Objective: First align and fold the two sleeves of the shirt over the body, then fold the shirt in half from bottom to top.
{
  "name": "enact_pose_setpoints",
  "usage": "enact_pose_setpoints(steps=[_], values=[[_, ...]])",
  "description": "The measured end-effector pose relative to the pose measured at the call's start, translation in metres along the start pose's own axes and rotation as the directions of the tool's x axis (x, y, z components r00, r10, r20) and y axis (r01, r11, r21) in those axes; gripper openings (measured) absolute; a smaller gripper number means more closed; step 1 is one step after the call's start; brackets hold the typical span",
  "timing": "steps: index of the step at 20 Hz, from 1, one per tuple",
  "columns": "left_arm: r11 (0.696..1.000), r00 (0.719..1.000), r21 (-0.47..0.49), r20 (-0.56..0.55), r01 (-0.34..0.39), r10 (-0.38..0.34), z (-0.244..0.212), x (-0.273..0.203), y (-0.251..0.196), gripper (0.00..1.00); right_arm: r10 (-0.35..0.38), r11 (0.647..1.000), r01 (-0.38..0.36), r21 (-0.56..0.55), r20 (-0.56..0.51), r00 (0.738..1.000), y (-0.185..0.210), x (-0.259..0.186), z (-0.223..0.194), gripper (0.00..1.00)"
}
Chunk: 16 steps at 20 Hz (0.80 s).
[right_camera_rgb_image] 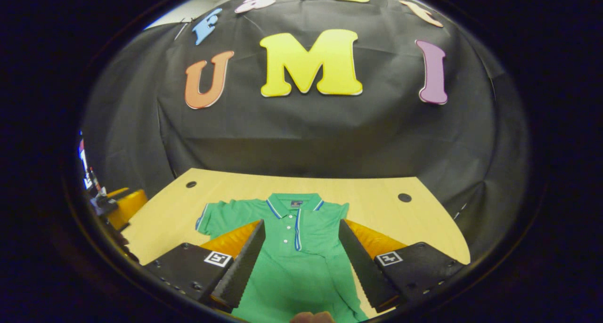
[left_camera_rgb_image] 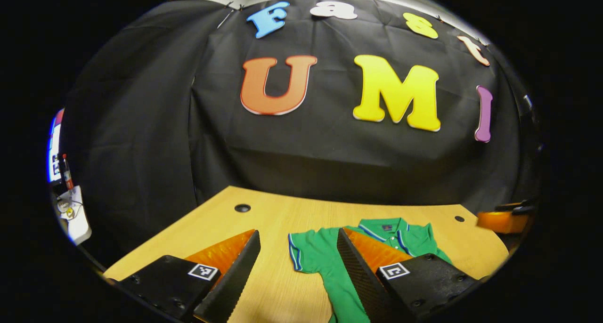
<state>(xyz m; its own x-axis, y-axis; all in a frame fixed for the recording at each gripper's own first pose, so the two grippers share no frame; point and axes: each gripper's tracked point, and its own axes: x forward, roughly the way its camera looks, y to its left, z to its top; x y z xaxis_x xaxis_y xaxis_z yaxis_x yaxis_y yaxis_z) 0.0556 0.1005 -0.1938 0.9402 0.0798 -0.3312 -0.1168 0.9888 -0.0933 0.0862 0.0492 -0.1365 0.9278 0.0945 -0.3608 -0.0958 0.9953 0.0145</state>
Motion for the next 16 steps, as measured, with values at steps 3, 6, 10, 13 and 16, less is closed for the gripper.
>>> enact_pose_setpoints(steps=[3, 6, 10, 13, 16], values=[[0.999, 0.998, -0.037, -0.054, 0.013, -0.015, -0.027, 0.037, 0.004, 1.00, 0.001, 0.999, 0.000, -0.045, 0.033, 0.999, -0.004, -0.039, 0.009, 0.92], [0.999, 0.997, -0.031, -0.079, 0.025, -0.027, -0.048, 0.067, 0.004, 1.00, -0.005, 0.996, 0.009, -0.083, 0.048, 0.999, -0.008, -0.058, 0.008, 0.95], [0.999, 0.990, 0.004, -0.131, 0.045, -0.044, -0.076, 0.098, 0.003, 1.00, -0.023, 0.995, 0.027, -0.098, 0.051, 0.998, -0.015, -0.068, 0.005, 0.96], [0.998, 0.986, 0.020, -0.158, 0.052, -0.048, -0.090, 0.113, 0.004, 1.00, -0.027, 0.995, 0.030, -0.099, 0.034, 0.999, -0.019, -0.072, -0.001, 0.96], [0.998, 0.980, 0.032, -0.193, 0.058, -0.051, -0.106, 0.125, 0.004, 1.00, -0.039, 0.995, 0.042, -0.092, 0.033, 0.999, -0.026, -0.074, -0.005, 0.96]])
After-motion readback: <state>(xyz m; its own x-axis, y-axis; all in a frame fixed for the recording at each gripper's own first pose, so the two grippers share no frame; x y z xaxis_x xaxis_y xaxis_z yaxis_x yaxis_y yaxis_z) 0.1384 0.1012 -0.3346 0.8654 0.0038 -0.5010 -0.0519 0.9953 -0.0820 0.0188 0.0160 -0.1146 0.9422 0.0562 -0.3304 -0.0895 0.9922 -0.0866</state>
